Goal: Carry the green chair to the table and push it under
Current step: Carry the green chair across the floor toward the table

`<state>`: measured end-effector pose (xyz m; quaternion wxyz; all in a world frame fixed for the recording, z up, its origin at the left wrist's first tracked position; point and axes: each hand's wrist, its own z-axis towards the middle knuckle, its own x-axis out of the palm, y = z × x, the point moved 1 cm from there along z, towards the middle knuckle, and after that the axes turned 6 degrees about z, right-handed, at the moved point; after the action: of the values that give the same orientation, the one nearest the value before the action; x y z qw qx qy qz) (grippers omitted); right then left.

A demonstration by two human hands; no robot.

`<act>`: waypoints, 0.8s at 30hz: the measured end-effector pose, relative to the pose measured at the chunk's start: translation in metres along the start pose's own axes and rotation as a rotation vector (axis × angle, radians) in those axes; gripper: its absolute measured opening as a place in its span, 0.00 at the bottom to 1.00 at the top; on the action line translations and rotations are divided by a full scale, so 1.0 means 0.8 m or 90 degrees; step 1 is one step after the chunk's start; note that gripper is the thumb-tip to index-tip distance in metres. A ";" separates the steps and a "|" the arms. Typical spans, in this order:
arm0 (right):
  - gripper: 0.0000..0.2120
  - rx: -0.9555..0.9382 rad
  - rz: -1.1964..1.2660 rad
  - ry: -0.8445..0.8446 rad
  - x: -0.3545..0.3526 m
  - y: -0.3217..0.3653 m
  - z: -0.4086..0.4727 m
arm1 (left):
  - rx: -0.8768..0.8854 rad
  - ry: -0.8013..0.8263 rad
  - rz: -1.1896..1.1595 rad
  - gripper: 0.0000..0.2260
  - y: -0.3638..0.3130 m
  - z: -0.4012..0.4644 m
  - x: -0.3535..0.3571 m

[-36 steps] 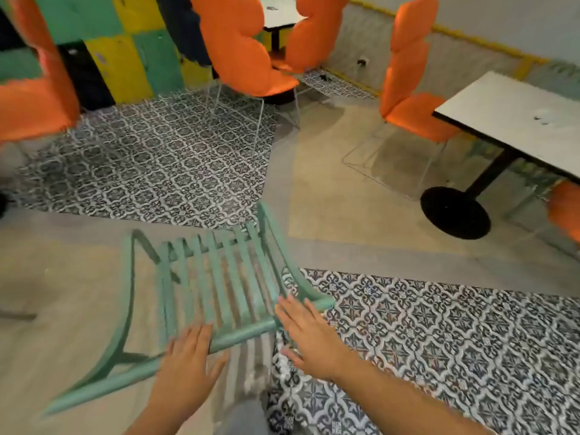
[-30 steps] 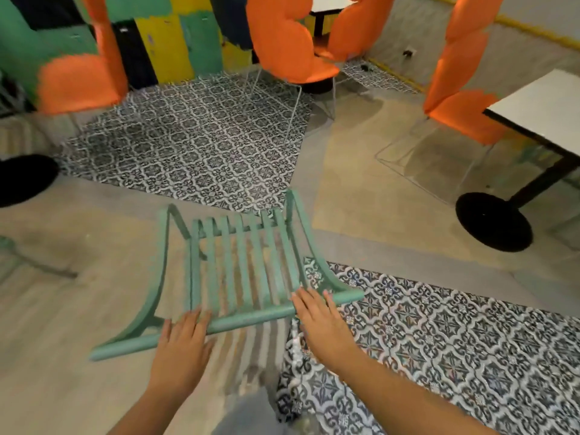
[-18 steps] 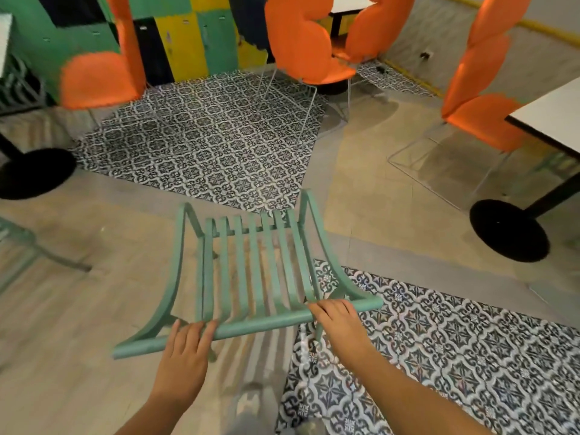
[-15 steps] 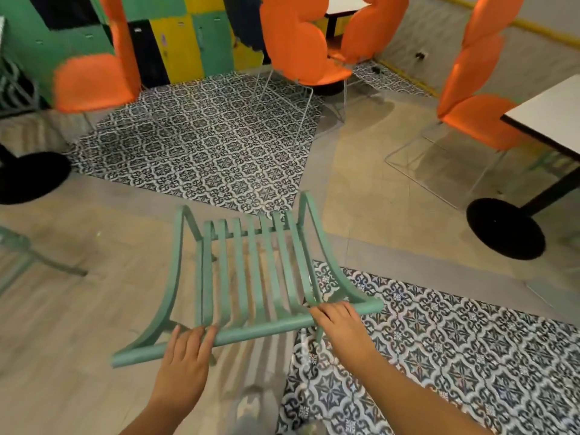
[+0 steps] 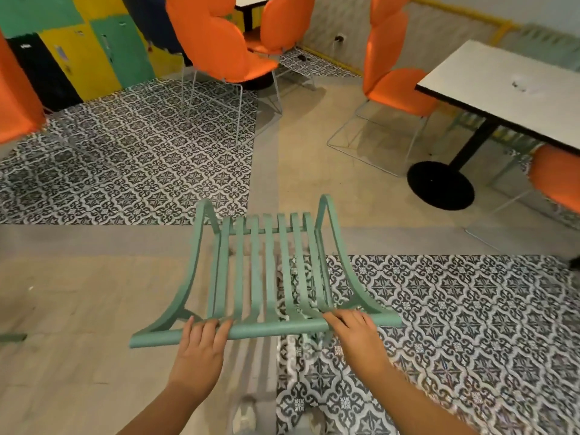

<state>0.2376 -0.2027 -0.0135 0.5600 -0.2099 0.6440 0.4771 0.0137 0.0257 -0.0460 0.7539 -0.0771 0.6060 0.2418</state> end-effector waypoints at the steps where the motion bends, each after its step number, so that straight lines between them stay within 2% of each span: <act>1: 0.34 0.025 -0.003 -0.009 -0.001 -0.007 -0.009 | 0.017 -0.001 -0.002 0.20 -0.007 0.014 0.002; 6: 0.36 0.189 -0.029 -0.042 -0.011 -0.035 -0.062 | 0.144 -0.008 -0.019 0.20 -0.054 0.080 0.009; 11: 0.40 0.338 -0.056 -0.090 -0.014 -0.044 -0.118 | 0.318 -0.024 -0.071 0.22 -0.097 0.134 0.008; 13: 0.35 0.389 -0.057 -0.126 -0.005 -0.037 -0.136 | 0.375 -0.024 -0.094 0.19 -0.102 0.155 0.010; 15: 0.24 0.413 -0.093 -0.165 0.011 -0.027 -0.149 | 0.398 -0.033 -0.092 0.18 -0.102 0.172 0.017; 16: 0.22 0.439 -0.094 -0.172 0.018 -0.021 -0.151 | 0.401 -0.041 -0.091 0.17 -0.102 0.179 0.022; 19: 0.29 0.508 -0.088 -0.171 0.027 -0.017 -0.146 | 0.407 -0.080 -0.099 0.15 -0.109 0.190 0.033; 24: 0.46 0.516 -0.121 -0.183 0.023 -0.042 -0.129 | 0.407 -0.112 -0.103 0.12 -0.128 0.211 0.046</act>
<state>0.2058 -0.3014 -0.0517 0.7224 0.0371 0.6726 0.1564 0.2143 0.0154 -0.0561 0.8060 0.1362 0.5758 -0.0153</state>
